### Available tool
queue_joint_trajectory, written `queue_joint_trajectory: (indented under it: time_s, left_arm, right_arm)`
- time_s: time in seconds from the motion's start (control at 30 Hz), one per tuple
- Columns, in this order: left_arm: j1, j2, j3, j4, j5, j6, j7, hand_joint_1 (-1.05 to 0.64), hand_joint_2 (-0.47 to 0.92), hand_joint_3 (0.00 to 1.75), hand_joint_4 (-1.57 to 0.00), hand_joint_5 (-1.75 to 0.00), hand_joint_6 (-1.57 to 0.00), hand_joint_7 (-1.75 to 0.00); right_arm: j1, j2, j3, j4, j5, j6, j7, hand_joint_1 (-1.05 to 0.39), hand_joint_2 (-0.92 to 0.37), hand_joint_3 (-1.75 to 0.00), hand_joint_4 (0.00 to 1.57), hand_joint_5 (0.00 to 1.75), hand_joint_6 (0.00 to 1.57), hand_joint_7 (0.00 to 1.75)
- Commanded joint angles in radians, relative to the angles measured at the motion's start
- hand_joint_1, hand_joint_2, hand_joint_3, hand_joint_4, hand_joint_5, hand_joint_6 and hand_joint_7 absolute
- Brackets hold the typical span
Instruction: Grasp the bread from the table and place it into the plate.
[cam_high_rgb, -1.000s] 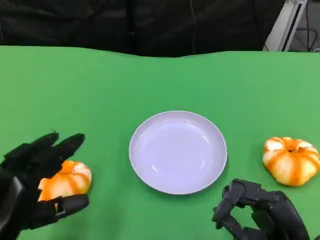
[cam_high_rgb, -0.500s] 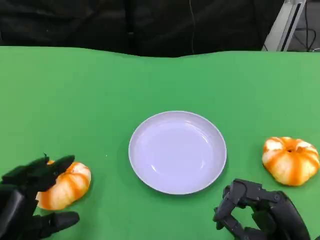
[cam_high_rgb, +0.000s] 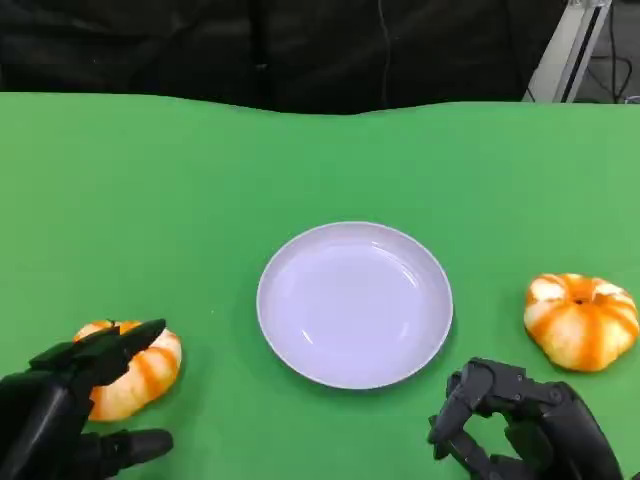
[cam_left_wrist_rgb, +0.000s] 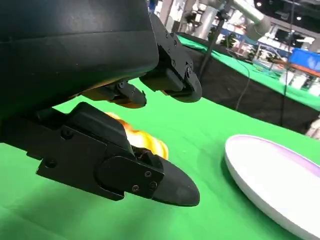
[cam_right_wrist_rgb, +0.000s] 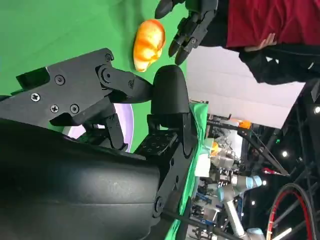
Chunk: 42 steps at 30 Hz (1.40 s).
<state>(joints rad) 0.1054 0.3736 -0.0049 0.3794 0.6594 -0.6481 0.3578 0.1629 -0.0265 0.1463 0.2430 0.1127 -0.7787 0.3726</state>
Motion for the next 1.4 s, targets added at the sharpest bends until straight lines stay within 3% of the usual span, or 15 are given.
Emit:
queue_joint_trajectory:
  time_s: [0.03,0.27,0.63,1.4]
  left_arm:
    - [-0.029,0.025,-0.017,0.016,-0.008,0.026,0.011,-0.84,0.92,0.03,-0.53,-0.01,-0.52,-0.01]
    - [-0.046,0.037,-0.039,0.025,-0.009,0.038,0.018,-0.83,0.92,0.04,-0.53,-0.01,-0.53,-0.01]
    - [-0.187,0.091,-0.100,0.241,0.025,0.067,0.093,-0.83,0.92,0.03,-0.55,-0.01,-0.56,-0.01]
    - [-0.245,0.110,-0.172,0.361,0.012,0.066,0.129,-0.84,0.92,0.06,-0.56,-0.01,-0.56,0.00]
  right_arm:
    - [-0.002,-0.014,-0.008,-0.013,0.000,0.003,-0.006,-0.16,-0.77,-0.67,0.75,1.58,0.77,1.26]
    - [-0.004,-0.012,-0.007,-0.013,0.000,0.005,-0.008,-0.15,-0.77,-0.67,0.75,1.58,0.77,1.26]
    - [0.001,-0.010,-0.007,-0.016,-0.005,0.005,-0.013,-0.16,-0.76,-0.68,0.76,1.58,0.78,1.26]
    - [0.008,-0.010,-0.010,-0.039,-0.009,0.026,-0.018,-0.15,-0.76,-0.69,0.75,1.57,0.78,1.26]
